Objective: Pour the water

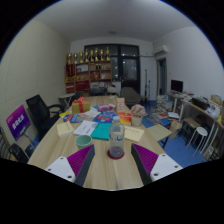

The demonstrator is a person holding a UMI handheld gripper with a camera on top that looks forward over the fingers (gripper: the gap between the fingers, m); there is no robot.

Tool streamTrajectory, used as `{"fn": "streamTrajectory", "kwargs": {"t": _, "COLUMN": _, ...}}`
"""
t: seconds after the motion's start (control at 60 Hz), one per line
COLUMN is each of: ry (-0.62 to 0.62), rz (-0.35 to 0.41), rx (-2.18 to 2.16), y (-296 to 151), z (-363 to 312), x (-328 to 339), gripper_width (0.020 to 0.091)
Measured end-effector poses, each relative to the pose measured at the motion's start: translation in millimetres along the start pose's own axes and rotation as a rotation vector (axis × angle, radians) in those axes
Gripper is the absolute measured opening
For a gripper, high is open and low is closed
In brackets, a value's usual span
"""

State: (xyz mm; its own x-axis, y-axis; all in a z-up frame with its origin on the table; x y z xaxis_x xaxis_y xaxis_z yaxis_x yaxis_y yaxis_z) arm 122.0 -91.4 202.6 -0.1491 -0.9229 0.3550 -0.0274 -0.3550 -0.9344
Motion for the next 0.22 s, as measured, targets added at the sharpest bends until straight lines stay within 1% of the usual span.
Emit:
{"fn": "streamTrajectory", "kwargs": {"t": 0.133, "ry": 0.054, "rz": 0.041, "rx": -0.012, "y": -30.7, "z": 7.0, "x": 69.7, "gripper_width": 0.0796}}
{"fn": "streamTrajectory", "kwargs": {"t": 0.217, "ry": 0.067, "rz": 0.07, "rx": -0.026, "y": -41.3, "z": 16.9, "x": 102.6, "gripper_width": 0.0797}}
Point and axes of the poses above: the point between the fingertips, and its own axes, seen from behind it with the camera up: z to the right, y down, x backward, against the way the camera looks, the point moved 2 cm from there along x, backward, against the way the camera looks, and after that the axes turned 3 degrees about x, right-handed, at the moved point
